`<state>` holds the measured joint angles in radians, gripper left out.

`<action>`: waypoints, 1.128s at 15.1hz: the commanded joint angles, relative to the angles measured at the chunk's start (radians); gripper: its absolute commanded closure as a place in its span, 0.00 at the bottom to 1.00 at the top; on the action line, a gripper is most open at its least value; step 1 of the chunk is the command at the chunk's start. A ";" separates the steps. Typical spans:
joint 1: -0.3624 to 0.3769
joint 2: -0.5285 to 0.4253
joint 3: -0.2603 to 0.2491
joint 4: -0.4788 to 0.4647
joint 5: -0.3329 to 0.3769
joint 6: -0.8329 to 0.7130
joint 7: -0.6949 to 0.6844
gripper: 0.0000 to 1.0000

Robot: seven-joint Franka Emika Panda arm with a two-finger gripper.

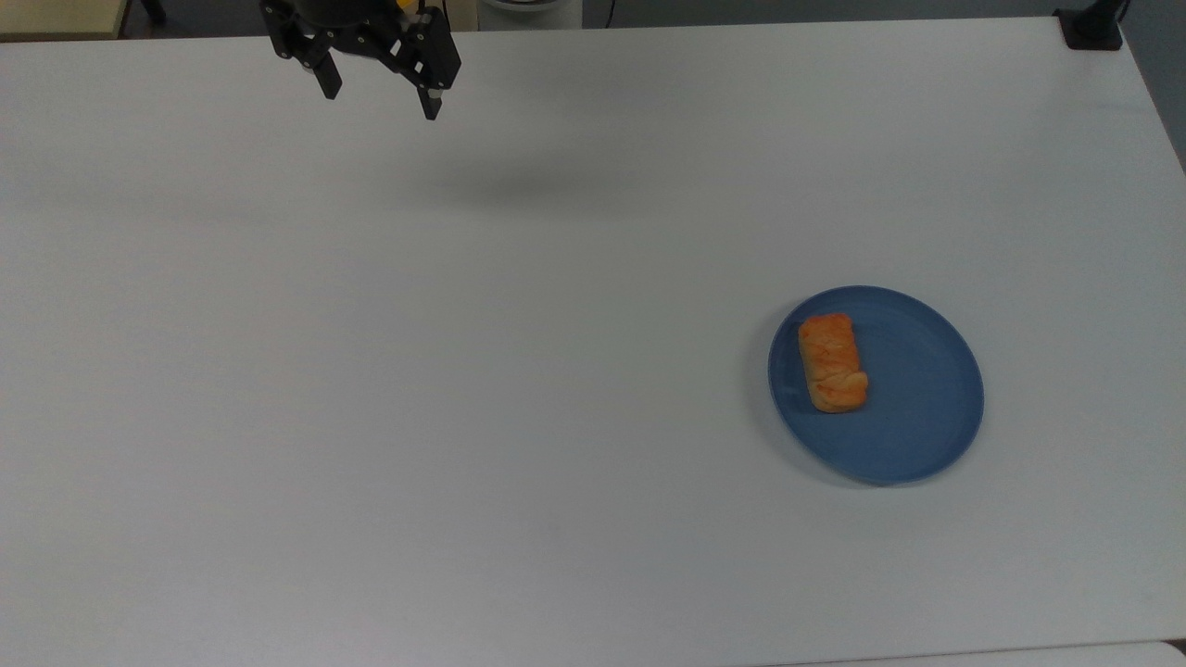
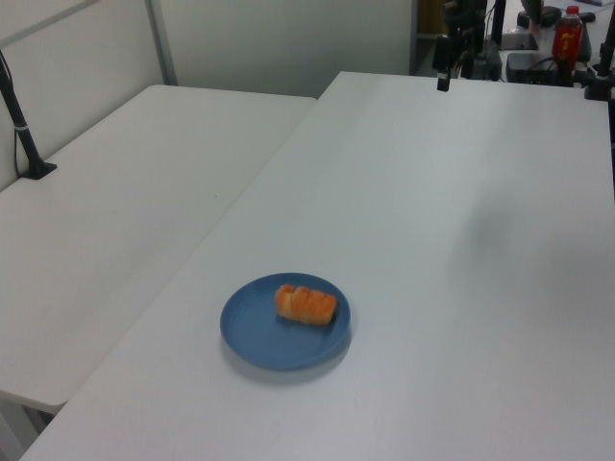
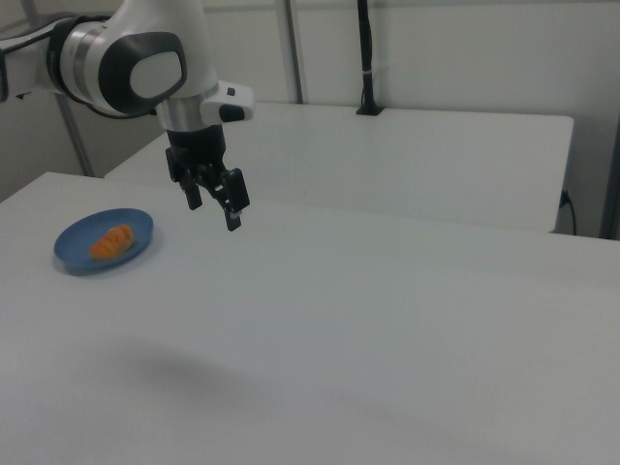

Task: Put the bread on the table
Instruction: 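Move the open gripper over the orange bread roll on the blue plate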

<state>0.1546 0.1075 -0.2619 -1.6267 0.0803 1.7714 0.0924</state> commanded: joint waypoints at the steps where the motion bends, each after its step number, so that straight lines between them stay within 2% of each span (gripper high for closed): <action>1: -0.003 -0.031 -0.002 -0.024 0.019 -0.017 -0.017 0.00; 8: 0.009 -0.034 0.019 0.005 0.029 -0.015 -0.008 0.00; 11: 0.010 -0.035 0.131 0.024 0.035 -0.006 0.032 0.00; 13: 0.016 -0.022 0.179 0.034 0.038 0.014 0.101 0.00; 14: 0.022 0.004 0.214 0.085 0.059 0.044 0.116 0.00; 17: 0.084 0.114 0.221 0.201 0.148 0.098 0.179 0.00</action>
<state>0.1886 0.1151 -0.0408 -1.5460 0.1597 1.8196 0.2100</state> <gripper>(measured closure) 0.000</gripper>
